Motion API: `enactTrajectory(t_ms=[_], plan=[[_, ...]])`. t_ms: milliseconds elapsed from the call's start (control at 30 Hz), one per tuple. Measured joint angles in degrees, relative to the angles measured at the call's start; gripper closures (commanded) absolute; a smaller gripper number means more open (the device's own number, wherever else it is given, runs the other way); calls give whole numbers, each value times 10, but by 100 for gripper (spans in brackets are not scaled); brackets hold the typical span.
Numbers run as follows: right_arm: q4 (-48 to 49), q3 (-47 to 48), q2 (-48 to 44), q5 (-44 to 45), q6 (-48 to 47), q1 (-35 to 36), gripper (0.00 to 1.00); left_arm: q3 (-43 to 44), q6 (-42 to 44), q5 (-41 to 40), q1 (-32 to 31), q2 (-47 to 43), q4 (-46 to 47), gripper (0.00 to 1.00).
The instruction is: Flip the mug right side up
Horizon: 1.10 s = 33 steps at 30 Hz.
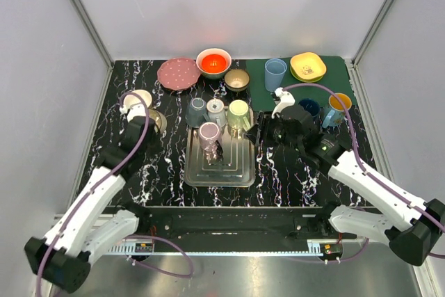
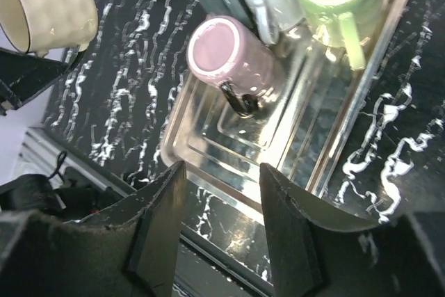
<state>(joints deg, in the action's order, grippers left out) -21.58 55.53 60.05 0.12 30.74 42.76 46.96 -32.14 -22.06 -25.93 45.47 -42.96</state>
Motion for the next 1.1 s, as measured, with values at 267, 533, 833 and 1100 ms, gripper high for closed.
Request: enactTrajectory(t_ms=[267, 533, 833, 1100], plan=[[-33, -1, -6, 64, -6, 0, 42, -17, 17, 94, 93, 200, 71, 100], [-63, 2, 26, 63, -26, 0, 34, 54, 39, 138, 104, 352, 120, 100], [-79, 2, 61, 54, -40, 0, 31, 90, 58, 146, 124, 447, 165, 100], [-83, 4, 119, 48, -40, 1, 28, 111, 68, 143, 128, 466, 165, 57]])
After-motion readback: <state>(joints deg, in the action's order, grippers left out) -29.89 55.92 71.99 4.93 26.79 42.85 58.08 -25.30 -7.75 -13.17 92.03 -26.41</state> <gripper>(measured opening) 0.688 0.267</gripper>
